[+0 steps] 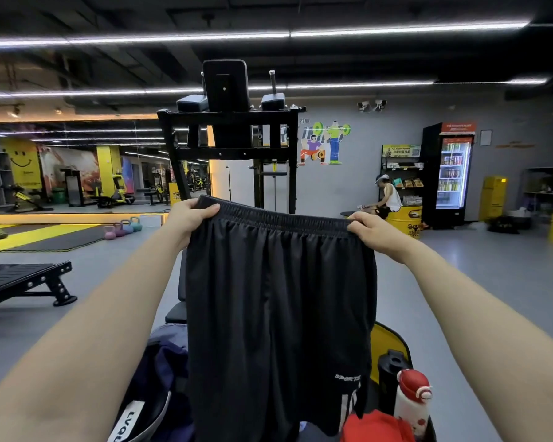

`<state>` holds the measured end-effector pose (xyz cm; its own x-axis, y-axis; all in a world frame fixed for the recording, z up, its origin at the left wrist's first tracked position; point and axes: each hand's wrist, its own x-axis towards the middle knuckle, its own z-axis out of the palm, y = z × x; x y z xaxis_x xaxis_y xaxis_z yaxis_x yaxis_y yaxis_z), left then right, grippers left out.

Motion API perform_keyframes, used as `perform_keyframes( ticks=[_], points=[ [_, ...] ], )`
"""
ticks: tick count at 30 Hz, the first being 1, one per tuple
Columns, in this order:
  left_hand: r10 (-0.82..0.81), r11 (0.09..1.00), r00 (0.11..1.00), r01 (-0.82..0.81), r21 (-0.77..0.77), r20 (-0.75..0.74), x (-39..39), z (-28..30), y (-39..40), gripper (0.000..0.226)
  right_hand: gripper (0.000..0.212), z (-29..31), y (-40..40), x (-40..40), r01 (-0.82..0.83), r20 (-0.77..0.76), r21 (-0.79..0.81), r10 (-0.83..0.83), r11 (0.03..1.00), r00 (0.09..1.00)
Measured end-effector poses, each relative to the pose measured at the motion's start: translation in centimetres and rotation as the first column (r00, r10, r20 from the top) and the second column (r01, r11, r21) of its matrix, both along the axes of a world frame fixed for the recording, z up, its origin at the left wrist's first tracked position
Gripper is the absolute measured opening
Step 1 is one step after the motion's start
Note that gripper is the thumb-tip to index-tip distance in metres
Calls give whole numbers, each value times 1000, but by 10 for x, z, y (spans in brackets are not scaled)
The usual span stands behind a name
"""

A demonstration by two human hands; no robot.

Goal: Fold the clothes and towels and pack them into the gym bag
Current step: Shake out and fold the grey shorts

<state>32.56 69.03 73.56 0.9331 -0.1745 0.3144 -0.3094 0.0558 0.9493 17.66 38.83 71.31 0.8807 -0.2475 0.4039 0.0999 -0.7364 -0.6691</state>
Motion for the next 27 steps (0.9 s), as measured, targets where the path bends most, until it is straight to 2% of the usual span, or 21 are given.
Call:
perform_keyframes(
  ticks=[3,5,8,11,14,20,23,27],
  points=[
    [-5,1000,1000,5,1,-1,1,-2,1,20,24,-3,-1,0,-49,-24,6,49,999,998],
    [-36,999,999,37,13,-10,1,-2,1,19,17,-5,-5,4,-38,48,78,34,996,998],
    [-95,995,995,95,29,-17,-3,-3,1,5,21,-6,-9,11,21,188,161,-52,987,981],
    [-124,991,992,124,45,-1,-7,-2,0,7,25,-3,-11,13,39,262,273,-113,961,958],
    [-163,984,987,163,76,-10,-9,-2,2,8,36,-2,-18,15,83,277,353,-188,932,942],
    [-196,971,975,207,117,-101,-7,-4,2,11,28,-5,-25,15,116,250,333,-207,936,946],
    [-150,981,983,160,105,-105,-8,-4,-2,12,29,-6,-30,17,172,210,301,-241,938,948],
    [-63,994,993,71,81,-97,-4,-5,-9,26,35,-2,-31,22,231,169,382,-314,895,934]
  ],
)
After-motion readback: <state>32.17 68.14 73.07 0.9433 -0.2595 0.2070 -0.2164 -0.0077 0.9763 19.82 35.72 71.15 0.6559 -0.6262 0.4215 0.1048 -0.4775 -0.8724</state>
